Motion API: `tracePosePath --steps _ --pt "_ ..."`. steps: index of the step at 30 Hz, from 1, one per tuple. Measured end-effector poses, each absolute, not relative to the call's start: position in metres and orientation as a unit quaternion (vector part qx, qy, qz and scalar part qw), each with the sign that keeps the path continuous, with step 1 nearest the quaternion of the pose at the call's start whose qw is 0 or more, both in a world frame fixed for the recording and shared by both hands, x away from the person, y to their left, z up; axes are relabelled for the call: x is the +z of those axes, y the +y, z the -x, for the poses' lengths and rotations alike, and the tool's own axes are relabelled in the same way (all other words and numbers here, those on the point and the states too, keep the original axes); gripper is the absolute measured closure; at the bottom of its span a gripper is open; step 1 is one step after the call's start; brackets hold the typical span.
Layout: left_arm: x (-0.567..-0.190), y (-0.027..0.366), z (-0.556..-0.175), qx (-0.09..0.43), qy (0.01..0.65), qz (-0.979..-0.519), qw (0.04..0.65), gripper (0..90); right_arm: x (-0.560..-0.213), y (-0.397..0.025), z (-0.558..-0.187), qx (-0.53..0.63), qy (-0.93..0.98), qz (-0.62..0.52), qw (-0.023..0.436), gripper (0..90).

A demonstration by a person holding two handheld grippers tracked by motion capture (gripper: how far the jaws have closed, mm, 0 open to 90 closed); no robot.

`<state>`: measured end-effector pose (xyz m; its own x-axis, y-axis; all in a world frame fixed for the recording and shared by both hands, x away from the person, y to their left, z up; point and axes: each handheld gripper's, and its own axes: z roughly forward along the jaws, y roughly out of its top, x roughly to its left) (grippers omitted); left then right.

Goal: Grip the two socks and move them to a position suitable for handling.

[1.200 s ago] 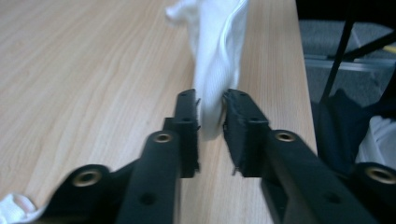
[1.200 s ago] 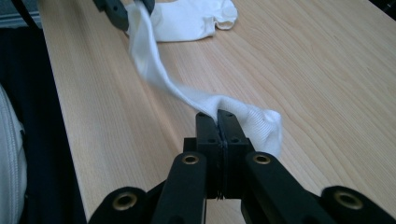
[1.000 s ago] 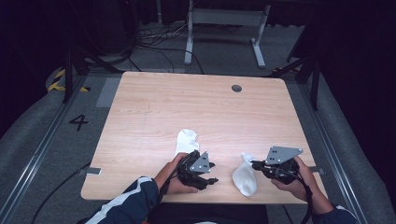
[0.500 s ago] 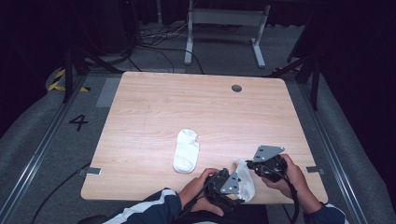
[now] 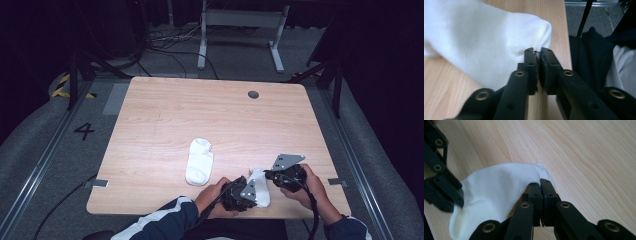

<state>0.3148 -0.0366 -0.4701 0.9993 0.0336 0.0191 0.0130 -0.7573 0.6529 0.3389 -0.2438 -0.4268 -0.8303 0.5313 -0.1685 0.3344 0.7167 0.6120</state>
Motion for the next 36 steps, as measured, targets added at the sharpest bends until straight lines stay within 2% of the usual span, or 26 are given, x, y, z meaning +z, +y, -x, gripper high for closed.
tracePosePath --steps 2,6,8,11,15,25,29,31,35,36 --pt "-0.469 -0.034 -0.316 0.018 0.011 -0.937 0.348 86.8 -0.427 -0.248 -0.339 0.295 0.91 -0.24 0.166 87.2" --pt "-0.444 -0.007 -0.324 0.025 0.025 -0.911 0.411 87.5 -0.426 -0.259 -0.34 0.311 0.904 -0.244 0.163 83.4" --pt "-0.44 -0.003 -0.325 0.028 0.028 -0.907 0.419 87.6 -0.425 -0.261 -0.34 0.314 0.903 -0.243 0.165 82.2" --pt "-0.424 0.017 -0.332 0.036 0.052 -0.887 0.458 87.8 -0.423 -0.266 -0.341 0.327 0.896 -0.249 0.167 76.1" --pt "-0.418 0.037 -0.34 0.034 0.078 -0.872 0.482 87.9 -0.427 -0.266 -0.344 0.336 0.898 -0.226 0.172 62.7" --pt "-0.41 0.072 -0.348 0.043 0.107 -0.856 0.504 87.9 -0.444 -0.232 -0.363 0.368 0.9 -0.175 0.154 50.7" --pt "-0.407 0.085 -0.35 0.052 0.119 -0.848 0.514 87.9 -0.447 -0.207 -0.371 0.389 0.897 -0.154 0.146 48.7" --pt "-0.406 0.09 -0.351 0.058 0.121 -0.846 0.516 87.9 -0.447 -0.197 -0.374 0.402 0.893 -0.141 0.143 53.1" --pt "-0.405 0.097 -0.353 0.062 0.128 -0.84 0.523 87.9 -0.451 -0.18 -0.375 0.403 0.897 -0.118 0.139 53.4" --pt "-0.404 0.1 -0.353 0.067 0.131 -0.839 0.523 87.9 -0.453 -0.174 -0.376 0.4 0.898 -0.114 0.141 56.8"
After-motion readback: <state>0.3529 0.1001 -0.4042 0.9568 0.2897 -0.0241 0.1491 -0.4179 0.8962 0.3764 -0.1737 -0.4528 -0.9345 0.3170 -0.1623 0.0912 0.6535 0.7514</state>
